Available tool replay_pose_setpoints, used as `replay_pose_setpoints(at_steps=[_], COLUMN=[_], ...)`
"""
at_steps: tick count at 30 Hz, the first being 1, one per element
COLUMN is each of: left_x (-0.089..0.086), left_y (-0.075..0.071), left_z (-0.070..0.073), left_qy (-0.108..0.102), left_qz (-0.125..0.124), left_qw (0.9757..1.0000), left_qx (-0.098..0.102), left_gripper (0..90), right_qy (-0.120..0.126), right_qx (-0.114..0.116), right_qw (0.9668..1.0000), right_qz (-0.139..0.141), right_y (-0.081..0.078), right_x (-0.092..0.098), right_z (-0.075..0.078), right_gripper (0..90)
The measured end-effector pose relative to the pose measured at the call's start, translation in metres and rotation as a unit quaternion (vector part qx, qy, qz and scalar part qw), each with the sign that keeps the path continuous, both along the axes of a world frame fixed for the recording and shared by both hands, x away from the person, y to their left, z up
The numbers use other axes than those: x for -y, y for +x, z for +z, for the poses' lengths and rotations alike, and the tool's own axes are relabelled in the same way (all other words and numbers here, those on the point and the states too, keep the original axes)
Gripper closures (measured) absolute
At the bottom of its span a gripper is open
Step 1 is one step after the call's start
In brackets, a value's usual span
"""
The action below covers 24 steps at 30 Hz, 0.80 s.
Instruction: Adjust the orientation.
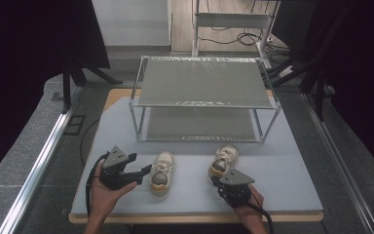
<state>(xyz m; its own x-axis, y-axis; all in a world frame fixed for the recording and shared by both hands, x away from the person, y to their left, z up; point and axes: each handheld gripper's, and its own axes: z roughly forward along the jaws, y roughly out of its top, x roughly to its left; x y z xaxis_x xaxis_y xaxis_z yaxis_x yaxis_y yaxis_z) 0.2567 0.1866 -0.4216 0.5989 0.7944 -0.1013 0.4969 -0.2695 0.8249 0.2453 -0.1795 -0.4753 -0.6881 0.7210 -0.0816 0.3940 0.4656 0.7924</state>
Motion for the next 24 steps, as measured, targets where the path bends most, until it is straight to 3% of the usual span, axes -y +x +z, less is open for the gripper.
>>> replay_pose_setpoints(at_steps=[2,4,8,9,12,18,24], left_x=[0.0,0.002,0.005,0.008,0.015,0.02,0.018], left_y=[0.0,0.0,0.002,0.003,0.003,0.004,0.003], left_z=[0.0,-0.001,-0.004,-0.006,-0.007,-0.011,-0.01], left_qy=[0.0,0.002,0.007,0.009,0.019,0.027,0.029], left_qz=[0.0,-0.003,-0.005,-0.008,-0.021,-0.028,-0.027], left_qw=[1.0,1.0,1.0,0.9999,0.9995,0.9991,0.9991], left_qx=[0.0,-0.001,-0.005,-0.01,-0.011,-0.018,-0.018], left_gripper=[29.9,29.9,29.9,29.9,30.0,29.9,29.9], right_qy=[0.003,0.022,0.028,0.021,0.033,0.031,0.036], right_qx=[-0.007,-0.015,0.001,0.017,0.017,0.052,0.048], right_qw=[1.0,0.9996,0.9994,0.9996,0.9992,0.9981,0.9982], right_qz=[0.001,0.009,0.019,0.013,0.014,0.009,0.004], right_y=[0.0,0.001,0.002,0.003,0.011,0.016,0.016], right_x=[0.004,0.009,0.003,-0.003,-0.009,-0.024,-0.019], right_z=[-0.002,-0.002,0.003,0.006,0.008,0.015,0.015], right_gripper=[87.8,86.1,84.9,85.5,86.0,85.9,87.4])
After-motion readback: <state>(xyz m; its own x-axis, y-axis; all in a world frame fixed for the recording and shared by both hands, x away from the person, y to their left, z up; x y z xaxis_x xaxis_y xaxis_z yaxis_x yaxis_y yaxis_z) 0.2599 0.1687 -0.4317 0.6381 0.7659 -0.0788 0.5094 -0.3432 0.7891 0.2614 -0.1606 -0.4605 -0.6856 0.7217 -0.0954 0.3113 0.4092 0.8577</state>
